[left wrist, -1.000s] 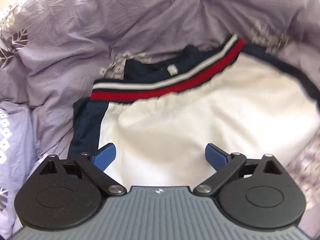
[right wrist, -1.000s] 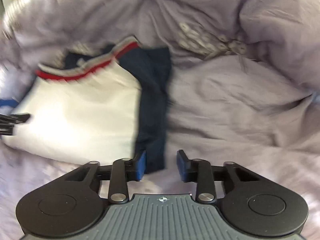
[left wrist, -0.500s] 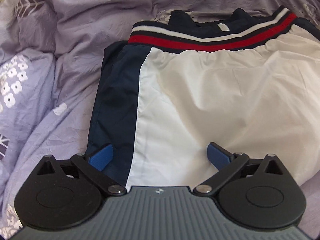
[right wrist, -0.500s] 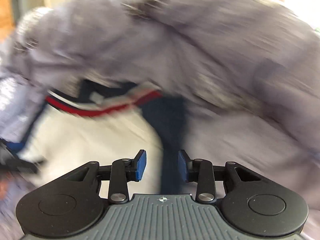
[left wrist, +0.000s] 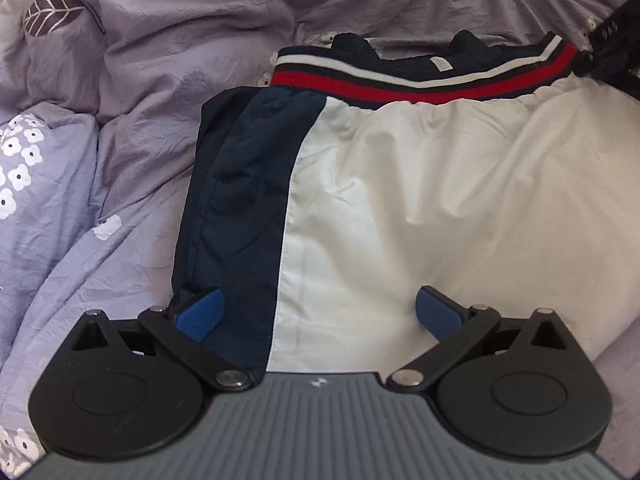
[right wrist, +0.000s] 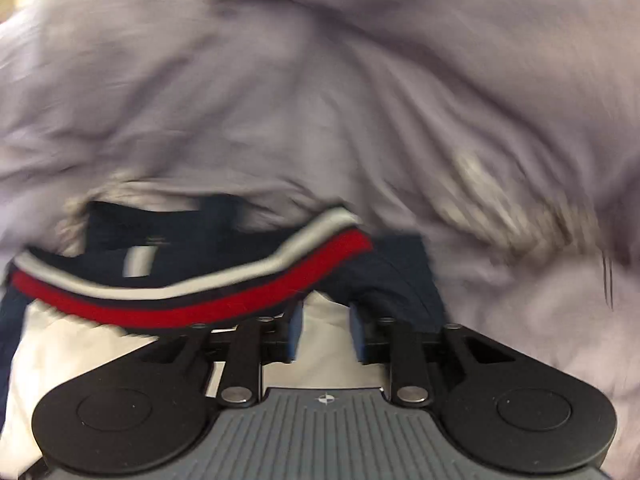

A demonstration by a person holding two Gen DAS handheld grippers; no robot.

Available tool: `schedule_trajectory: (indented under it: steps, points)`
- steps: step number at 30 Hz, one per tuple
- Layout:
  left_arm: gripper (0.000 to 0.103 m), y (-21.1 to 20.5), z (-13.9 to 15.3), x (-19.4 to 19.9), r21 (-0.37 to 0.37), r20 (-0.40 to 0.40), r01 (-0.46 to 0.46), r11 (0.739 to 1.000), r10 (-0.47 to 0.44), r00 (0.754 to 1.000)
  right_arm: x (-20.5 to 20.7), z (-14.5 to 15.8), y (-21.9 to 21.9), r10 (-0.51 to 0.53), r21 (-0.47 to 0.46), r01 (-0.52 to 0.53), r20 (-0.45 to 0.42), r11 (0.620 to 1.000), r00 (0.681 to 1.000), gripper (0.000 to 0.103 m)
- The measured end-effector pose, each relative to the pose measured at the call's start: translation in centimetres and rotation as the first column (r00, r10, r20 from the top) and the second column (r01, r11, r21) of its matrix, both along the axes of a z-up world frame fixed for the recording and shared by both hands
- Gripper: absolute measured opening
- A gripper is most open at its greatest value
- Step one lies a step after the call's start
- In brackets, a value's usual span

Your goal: Fold clothes

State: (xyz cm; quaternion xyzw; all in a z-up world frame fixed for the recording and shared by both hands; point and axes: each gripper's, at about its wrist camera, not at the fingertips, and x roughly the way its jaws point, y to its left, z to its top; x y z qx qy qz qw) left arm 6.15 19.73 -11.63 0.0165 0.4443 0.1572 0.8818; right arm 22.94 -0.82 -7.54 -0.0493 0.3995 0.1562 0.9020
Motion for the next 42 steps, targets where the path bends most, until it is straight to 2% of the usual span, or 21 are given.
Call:
schedule_trajectory:
  steps: [2,4,7,12,15,17,19,22,25,30,33,36,39,42]
  points:
    - [0.103,0.3,0.3,-0.1,-0.016,-0.009,-0.004,1.0,0.004,1.0,-1.5,0.8,3.2,0.137,0.003,-0.137,0.016,0.991,0.99,0.036]
    - [0.103,0.7,0.3,-0.2,-0.051,-0.026,-0.006,0.999,0.005,1.0,-1.9,0.7,6.9,0.253,0.045,-0.252,-0.023,0.967,0.967,0.036]
    - [0.103,1.4,0.0,-0.1,-0.104,-0.05,-0.013,0.995,0.008,0.999,-1.3,-0.9,12.5,0.357,0.067,-0.353,-0.066,0.933,0.932,0.036]
    - [0.103,1.8,-0.4,-0.1,-0.127,-0.059,-0.025,0.992,0.017,0.998,2.3,-4.8,19.3,0.322,-0.006,-0.326,-0.144,0.945,0.936,0.046]
    - [0.103,1.8,-0.5,0.0,-0.118,-0.062,-0.023,0.993,0.015,0.998,2.9,-4.8,20.3,0.276,-0.023,-0.282,-0.152,0.959,0.949,0.048]
    - [0.103,1.9,-0.6,0.1,-0.126,-0.066,-0.024,0.992,0.016,0.998,2.5,-3.7,19.9,0.282,-0.024,-0.288,-0.15,0.957,0.948,0.048]
    - [0.103,2.1,-0.7,0.1,-0.15,-0.072,-0.031,0.988,0.021,0.997,1.4,-2.3,18.4,0.301,-0.033,-0.307,-0.126,0.951,0.945,0.056]
    - [0.103,2.2,-0.7,0.2,-0.166,-0.076,-0.038,0.985,0.026,0.997,-0.7,-0.4,15.3,0.307,-0.073,-0.314,-0.091,0.947,0.947,0.061]
    - [0.103,2.0,-0.8,0.3,-0.167,-0.077,-0.041,0.985,0.028,0.997,-3.7,0.8,11.1,0.292,-0.073,-0.299,-0.095,0.952,0.952,0.063]
    - [0.103,1.7,-1.1,0.3,-0.165,-0.08,-0.053,0.985,0.04,0.996,-10.4,0.2,4.2,0.24,-0.102,-0.254,-0.132,0.962,0.962,0.066]
    - [0.103,1.3,-0.6,0.4,-0.16,-0.111,-0.09,0.983,0.072,0.991,-13.4,0.0,1.6,0.179,-0.04,-0.183,-0.092,0.982,0.98,0.067]
    - [0.103,0.7,0.3,0.6,-0.141,-0.146,-0.109,0.984,0.088,0.985,-15.1,0.2,0.3,0.091,0.045,-0.089,-0.043,0.995,0.995,0.068]
    - [0.103,-0.6,1.6,0.5,-0.128,-0.147,-0.105,0.986,0.086,0.985,-16.1,0.3,0.4,0.082,0.106,-0.081,-0.005,0.991,0.997,0.071]
    - [0.103,-1.7,2.7,0.4,-0.131,-0.141,-0.113,0.985,0.094,0.985,-16.5,-0.9,1.8,0.111,0.038,-0.111,0.022,0.993,0.994,0.079]
